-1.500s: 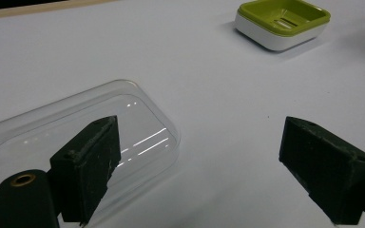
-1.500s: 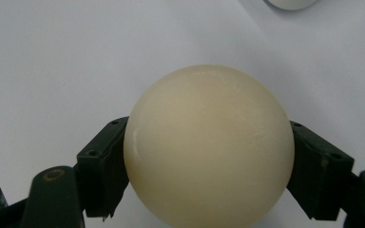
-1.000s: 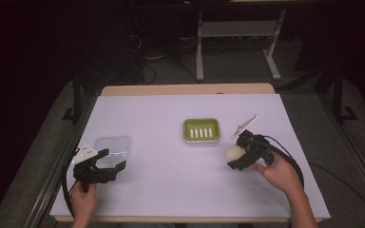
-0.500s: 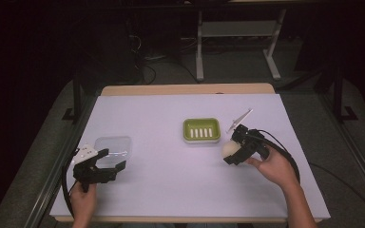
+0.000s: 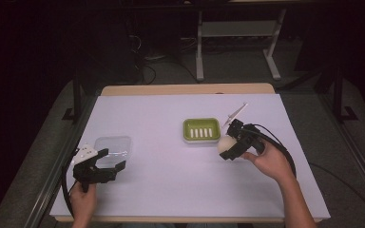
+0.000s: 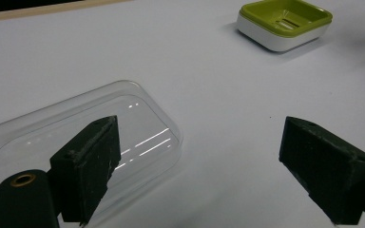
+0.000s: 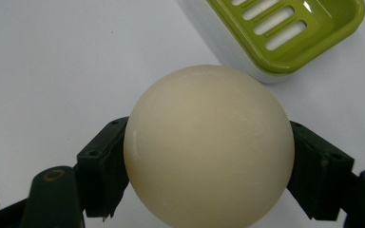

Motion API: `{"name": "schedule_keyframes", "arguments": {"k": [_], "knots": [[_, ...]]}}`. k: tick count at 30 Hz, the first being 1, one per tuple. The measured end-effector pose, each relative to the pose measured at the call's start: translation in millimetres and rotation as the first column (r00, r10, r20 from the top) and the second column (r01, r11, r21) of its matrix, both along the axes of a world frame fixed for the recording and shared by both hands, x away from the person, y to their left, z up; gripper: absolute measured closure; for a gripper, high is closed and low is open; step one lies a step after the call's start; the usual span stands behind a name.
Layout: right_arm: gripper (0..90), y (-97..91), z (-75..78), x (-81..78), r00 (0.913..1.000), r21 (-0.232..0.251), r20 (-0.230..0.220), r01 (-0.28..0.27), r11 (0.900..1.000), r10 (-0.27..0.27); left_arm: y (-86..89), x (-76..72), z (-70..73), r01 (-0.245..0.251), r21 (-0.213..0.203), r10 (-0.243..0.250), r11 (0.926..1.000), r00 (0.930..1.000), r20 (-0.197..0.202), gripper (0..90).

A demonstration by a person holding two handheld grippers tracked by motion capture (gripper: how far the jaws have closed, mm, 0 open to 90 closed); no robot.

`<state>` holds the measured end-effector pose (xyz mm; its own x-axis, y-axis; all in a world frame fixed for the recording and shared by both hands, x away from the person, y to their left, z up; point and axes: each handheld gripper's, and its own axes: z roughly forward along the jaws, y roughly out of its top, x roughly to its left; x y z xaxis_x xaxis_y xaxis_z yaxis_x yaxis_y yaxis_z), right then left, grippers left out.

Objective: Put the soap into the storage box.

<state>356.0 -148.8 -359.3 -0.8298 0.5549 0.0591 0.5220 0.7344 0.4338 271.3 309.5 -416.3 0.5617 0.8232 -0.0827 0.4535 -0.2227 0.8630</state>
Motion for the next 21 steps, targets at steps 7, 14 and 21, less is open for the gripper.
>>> {"name": "schedule_keyframes", "arguments": {"k": [7,14,21], "knots": [[23.4,8.5,5.8,6.9,1.0000,0.001,0.003,-0.002,1.0000,0.002,0.5,0.1,0.4,-0.002,0.004,0.002,1.0000,1.0000,-0.001,12.9],[23.4,16.3,12.4,14.1,0.9999,-0.003,0.007,-0.015,0.9999,0.015,0.8,0.0,0.7,-0.001,0.005,0.001,1.0000,1.0000,0.002,12.9],[23.4,23.9,16.3,20.6,0.9998,-0.008,0.007,-0.020,0.9998,0.020,0.8,-0.1,0.8,-0.002,0.003,0.002,1.0000,1.0000,0.003,12.9]]}}
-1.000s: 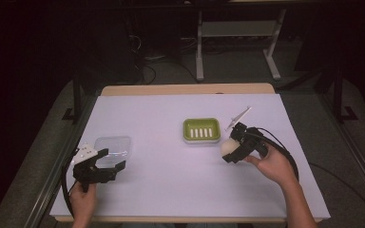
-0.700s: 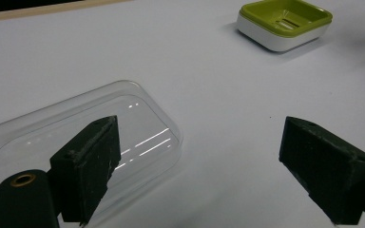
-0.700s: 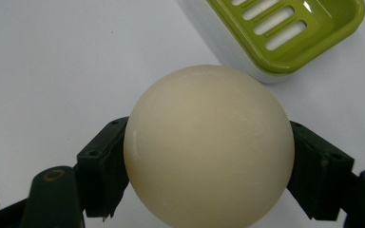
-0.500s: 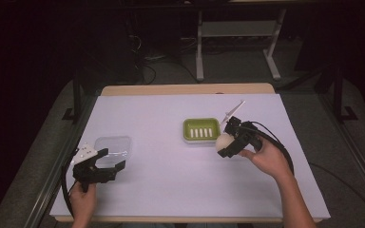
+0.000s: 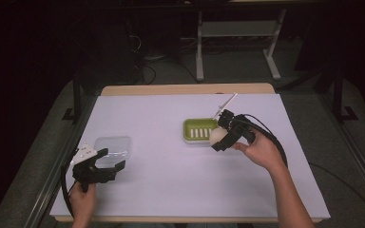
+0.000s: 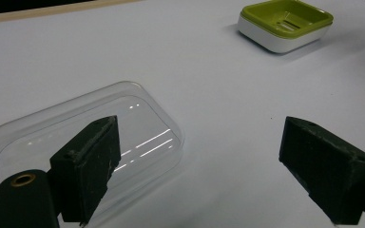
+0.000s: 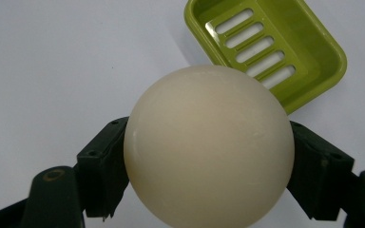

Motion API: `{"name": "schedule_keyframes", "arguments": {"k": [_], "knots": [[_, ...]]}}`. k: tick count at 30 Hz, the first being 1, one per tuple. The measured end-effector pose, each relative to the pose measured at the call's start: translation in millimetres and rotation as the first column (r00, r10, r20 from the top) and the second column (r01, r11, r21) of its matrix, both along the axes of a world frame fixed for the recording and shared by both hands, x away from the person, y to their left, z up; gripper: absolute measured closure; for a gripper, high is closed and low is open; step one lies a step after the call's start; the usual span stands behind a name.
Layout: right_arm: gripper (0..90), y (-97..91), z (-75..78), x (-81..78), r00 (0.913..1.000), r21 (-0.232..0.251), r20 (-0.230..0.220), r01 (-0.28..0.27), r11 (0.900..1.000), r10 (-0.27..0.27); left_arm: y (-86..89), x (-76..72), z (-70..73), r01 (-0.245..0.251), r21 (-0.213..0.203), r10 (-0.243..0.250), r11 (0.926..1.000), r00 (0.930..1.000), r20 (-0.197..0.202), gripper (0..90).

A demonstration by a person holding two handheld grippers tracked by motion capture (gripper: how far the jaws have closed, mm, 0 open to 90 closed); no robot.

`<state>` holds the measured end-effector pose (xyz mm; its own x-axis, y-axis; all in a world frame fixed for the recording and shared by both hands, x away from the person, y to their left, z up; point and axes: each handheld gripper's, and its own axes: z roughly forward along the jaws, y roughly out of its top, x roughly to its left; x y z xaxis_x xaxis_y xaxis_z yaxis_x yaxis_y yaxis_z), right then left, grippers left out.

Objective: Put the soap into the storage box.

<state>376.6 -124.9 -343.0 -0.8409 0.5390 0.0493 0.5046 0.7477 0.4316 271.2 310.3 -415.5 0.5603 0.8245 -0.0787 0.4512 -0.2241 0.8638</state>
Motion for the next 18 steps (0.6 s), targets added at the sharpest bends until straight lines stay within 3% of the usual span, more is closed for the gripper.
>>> {"name": "schedule_keyframes", "arguments": {"k": [18], "knots": [[23.4,14.3,9.0,18.3,1.0000,0.001,0.002,-0.007,1.0000,0.007,0.2,-0.1,0.2,-0.003,-0.002,0.003,1.0000,1.0000,-0.002,12.9]]}}
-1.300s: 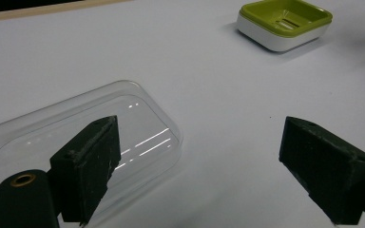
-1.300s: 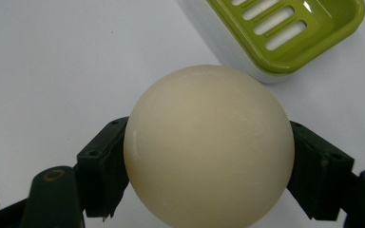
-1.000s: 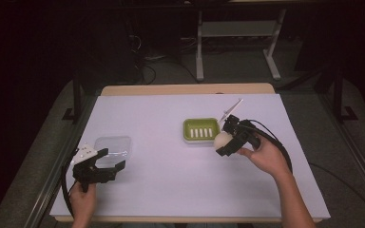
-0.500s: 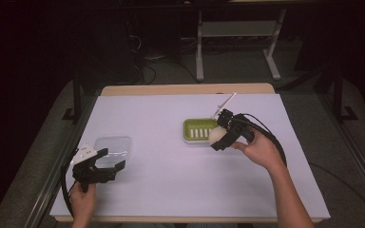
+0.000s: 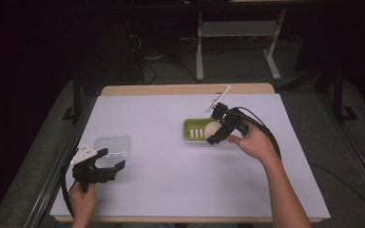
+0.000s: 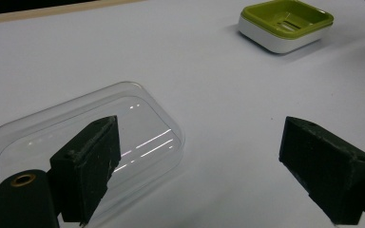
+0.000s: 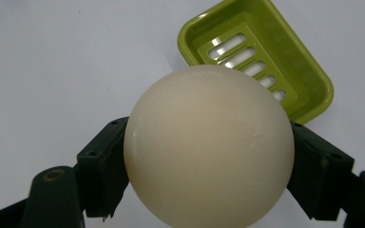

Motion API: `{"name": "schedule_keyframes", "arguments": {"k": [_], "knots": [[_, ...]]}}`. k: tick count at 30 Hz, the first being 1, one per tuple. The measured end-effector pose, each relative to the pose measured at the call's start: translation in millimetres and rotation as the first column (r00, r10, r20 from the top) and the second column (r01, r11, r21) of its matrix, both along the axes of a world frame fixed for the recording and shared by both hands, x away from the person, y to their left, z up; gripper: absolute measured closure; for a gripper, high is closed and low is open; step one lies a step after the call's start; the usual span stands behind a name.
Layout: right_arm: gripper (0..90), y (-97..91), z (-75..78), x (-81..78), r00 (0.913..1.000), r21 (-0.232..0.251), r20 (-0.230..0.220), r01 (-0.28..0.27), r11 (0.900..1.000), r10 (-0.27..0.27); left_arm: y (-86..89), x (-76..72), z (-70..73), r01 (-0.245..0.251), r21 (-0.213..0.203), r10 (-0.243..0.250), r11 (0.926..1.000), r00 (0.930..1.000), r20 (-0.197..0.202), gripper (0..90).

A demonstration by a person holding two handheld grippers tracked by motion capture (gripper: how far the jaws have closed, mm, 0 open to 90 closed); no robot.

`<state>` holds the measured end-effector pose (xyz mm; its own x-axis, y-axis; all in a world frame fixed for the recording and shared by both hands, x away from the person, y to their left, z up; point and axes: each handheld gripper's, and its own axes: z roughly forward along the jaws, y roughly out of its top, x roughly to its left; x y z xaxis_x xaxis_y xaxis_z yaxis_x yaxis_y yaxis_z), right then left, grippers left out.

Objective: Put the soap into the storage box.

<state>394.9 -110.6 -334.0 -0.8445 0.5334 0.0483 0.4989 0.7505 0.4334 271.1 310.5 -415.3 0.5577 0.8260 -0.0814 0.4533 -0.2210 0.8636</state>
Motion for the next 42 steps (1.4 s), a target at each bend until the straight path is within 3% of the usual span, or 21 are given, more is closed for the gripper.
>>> {"name": "schedule_keyframes", "arguments": {"k": [14,21,42], "knots": [[23.4,10.6,6.2,15.0,1.0000,-0.018,0.005,-0.005,0.9998,0.005,0.4,-0.5,0.7,-0.003,-0.004,0.003,1.0000,1.0000,-0.004,12.9],[23.4,16.9,10.8,21.3,1.0000,-0.001,0.003,-0.002,1.0000,0.002,0.5,-0.6,0.7,-0.004,-0.008,0.004,1.0000,1.0000,-0.002,12.9],[23.4,34.2,-7.3,43.4,0.9994,-0.023,-0.024,0.025,0.9994,-0.025,0.4,-0.1,0.7,0.001,-0.002,-0.001,1.0000,1.0000,-0.003,12.9]]}}
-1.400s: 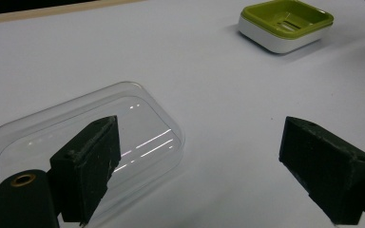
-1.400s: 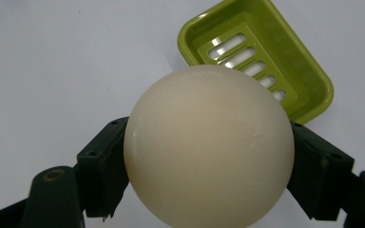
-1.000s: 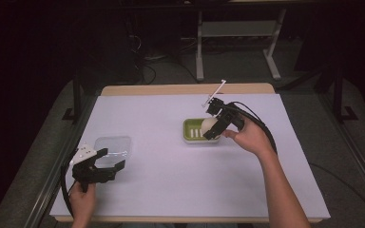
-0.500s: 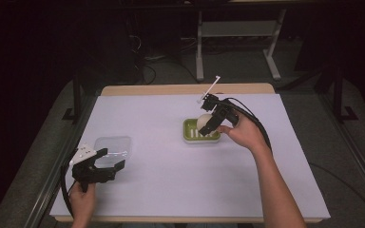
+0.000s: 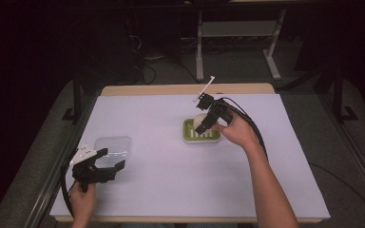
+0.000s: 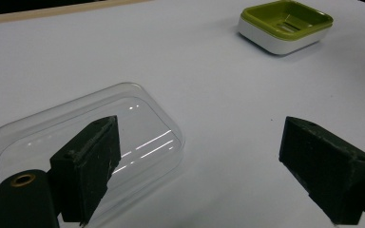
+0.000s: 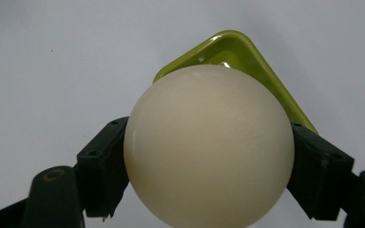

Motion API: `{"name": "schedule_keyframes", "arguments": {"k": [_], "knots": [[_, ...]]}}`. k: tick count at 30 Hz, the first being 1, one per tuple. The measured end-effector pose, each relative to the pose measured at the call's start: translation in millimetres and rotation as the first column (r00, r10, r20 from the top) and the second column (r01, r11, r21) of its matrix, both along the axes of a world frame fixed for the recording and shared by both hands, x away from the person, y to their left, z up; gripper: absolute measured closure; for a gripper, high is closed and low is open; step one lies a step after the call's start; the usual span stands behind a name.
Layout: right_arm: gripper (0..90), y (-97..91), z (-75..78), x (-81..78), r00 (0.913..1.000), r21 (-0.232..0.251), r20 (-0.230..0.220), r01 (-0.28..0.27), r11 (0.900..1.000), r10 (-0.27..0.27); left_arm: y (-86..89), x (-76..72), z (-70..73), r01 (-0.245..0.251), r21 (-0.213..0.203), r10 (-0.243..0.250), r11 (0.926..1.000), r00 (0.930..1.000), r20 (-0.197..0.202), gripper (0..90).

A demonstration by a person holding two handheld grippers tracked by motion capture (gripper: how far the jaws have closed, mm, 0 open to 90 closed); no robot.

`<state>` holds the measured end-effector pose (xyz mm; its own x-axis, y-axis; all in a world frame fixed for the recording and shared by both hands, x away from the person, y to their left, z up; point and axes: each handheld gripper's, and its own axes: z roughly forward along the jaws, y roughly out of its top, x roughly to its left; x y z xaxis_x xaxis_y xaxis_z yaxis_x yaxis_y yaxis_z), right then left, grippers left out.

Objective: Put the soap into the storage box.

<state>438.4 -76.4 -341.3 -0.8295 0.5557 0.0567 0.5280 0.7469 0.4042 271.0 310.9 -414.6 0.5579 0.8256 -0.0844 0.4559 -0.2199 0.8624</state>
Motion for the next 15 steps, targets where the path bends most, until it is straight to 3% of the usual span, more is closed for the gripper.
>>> {"name": "schedule_keyframes", "arguments": {"k": [15], "knots": [[23.4,6.2,-8.4,9.8,0.9997,-0.011,-0.006,0.024,0.9996,-0.024,0.5,0.2,-0.2,0.000,-0.003,0.000,1.0000,1.0000,0.001,12.9]]}}
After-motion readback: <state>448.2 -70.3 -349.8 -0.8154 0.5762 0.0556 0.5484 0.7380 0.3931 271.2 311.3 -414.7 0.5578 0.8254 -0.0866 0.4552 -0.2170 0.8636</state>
